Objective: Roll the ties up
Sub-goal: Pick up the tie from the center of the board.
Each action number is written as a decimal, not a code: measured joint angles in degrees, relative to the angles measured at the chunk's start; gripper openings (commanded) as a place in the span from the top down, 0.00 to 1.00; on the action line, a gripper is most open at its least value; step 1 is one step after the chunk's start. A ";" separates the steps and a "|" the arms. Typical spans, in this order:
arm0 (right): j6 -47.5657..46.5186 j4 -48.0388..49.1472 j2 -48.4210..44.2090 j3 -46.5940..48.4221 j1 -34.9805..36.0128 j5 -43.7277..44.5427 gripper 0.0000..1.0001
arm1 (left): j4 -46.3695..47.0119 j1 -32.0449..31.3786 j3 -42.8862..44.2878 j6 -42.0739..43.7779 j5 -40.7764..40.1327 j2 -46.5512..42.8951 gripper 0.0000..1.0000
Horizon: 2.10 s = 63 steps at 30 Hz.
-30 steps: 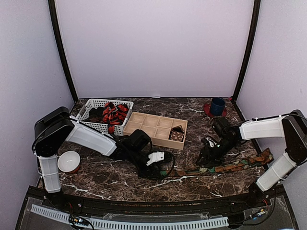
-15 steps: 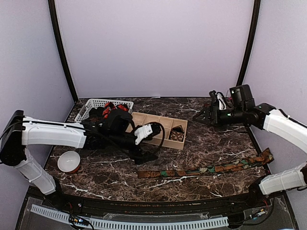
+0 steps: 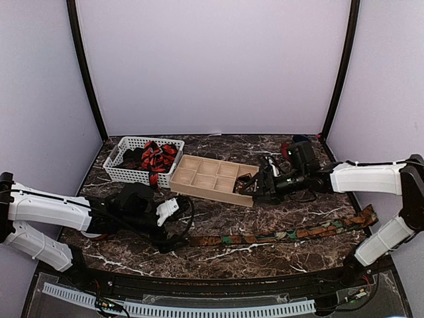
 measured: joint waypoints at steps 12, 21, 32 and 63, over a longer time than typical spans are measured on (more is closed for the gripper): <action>0.68 1.14 20.00 8.41 13.09 -1.55 0.03 | 2.60 0.00 1.14 9.90 6.91 13.60 0.17; 0.90 -1.60 25.29 13.42 17.59 -1.55 0.03 | 9.84 0.11 0.74 13.14 9.94 15.04 0.26; 1.05 -4.15 19.63 13.70 17.94 -1.75 0.03 | 13.94 1.27 -1.92 13.90 11.56 15.10 0.27; 9.64 -1.62 20.06 12.74 17.29 -6.69 0.82 | 17.94 1.49 -3.41 15.30 11.47 15.19 0.31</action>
